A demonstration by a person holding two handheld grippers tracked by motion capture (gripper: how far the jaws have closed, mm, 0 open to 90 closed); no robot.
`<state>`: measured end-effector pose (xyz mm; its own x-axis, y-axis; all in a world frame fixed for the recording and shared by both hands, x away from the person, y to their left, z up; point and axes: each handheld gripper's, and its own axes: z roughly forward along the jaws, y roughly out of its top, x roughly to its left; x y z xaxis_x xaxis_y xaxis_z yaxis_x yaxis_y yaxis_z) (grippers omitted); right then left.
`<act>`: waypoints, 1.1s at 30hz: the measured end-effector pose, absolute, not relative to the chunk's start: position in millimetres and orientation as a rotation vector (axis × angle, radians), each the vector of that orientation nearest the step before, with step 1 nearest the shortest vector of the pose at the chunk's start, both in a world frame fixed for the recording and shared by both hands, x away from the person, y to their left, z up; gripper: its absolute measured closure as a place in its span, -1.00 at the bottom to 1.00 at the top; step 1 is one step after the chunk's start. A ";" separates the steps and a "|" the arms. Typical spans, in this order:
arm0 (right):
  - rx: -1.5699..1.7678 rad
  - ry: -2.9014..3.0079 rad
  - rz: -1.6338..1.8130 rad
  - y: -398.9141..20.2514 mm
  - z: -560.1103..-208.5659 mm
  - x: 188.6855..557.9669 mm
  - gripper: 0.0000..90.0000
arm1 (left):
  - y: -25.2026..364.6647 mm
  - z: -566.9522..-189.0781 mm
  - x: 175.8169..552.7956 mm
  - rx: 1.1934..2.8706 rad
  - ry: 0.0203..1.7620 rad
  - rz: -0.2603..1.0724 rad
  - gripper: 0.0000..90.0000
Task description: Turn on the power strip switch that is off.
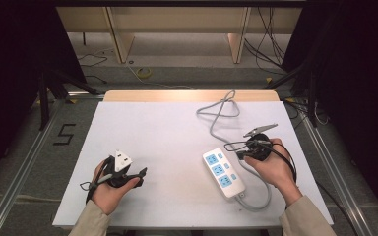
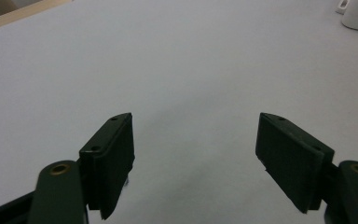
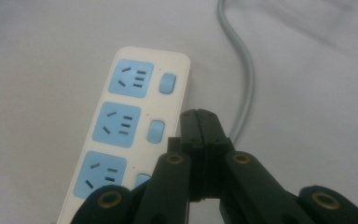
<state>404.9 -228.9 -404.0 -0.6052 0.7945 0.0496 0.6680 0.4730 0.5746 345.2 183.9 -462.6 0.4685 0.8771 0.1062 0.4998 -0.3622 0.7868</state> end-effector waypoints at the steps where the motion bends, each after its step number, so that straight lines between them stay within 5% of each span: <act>1: 1.261 2.496 0.824 -228.9 -404.0 404.9 1.00 | 183.7 -462.6 345.0 2.018 1.142 0.691 -0.38; 33: 1.257 2.538 0.781 -207.4 -401.4 421.6 1.00 | 181.5 -464.1 345.5 2.012 1.141 0.680 -0.37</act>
